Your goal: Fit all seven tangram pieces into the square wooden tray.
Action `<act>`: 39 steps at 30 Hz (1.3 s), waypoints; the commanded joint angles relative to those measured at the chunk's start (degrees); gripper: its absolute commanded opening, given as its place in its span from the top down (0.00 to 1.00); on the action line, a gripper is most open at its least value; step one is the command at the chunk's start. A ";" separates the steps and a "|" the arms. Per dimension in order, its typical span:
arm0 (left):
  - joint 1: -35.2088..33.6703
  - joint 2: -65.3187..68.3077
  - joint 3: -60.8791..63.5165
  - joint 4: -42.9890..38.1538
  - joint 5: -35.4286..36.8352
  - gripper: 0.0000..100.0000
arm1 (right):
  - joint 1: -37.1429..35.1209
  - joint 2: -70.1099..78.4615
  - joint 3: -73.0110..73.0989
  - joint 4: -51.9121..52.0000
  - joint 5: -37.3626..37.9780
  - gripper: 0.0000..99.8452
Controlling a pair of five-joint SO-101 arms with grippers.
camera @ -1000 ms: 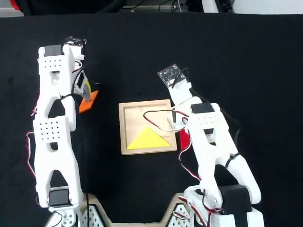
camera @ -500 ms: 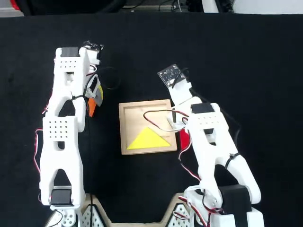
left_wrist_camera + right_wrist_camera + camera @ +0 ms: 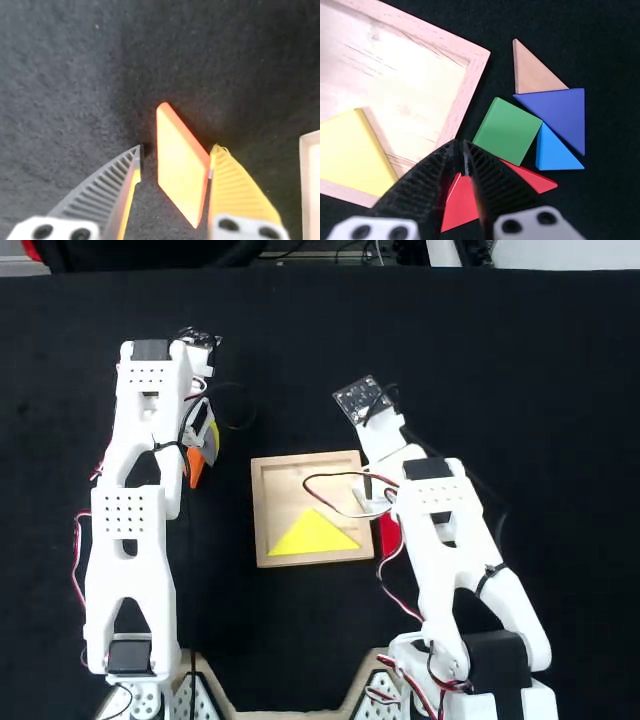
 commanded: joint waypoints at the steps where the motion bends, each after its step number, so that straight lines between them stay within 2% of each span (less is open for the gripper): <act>1: 1.71 -3.16 -0.13 0.53 -0.18 0.78 | 0.79 -2.24 -0.22 -1.14 0.62 0.99; 5: 1.71 -1.67 -0.48 0.53 -3.52 0.78 | 0.79 -2.24 -0.22 -1.14 0.62 0.99; 11: 1.54 -0.35 -0.22 0.53 -16.09 0.78 | 0.79 -2.24 -0.31 -1.14 0.62 0.99; 14: 1.63 0.09 -0.13 0.53 -19.69 0.78 | 0.79 -2.24 -0.31 -1.14 0.62 0.99; 19: 1.71 0.09 -0.13 0.62 -19.96 0.80 | 0.79 -2.24 -0.40 -1.14 0.62 0.99; 24: 2.33 -0.35 0.13 0.70 -21.80 0.95 | 0.79 -2.24 -0.13 -2.64 0.62 0.99; 30: 2.95 -4.66 6.64 0.70 -22.07 0.96 | 1.05 -2.24 -0.13 -2.55 0.62 0.99; 35: 4.00 -21.36 16.04 0.70 -17.05 0.96 | 1.58 -2.68 -0.40 -2.37 0.62 0.99; 39: 8.84 -41.58 29.58 0.62 -9.41 0.96 | 7.03 -2.77 -2.33 -2.29 0.09 0.99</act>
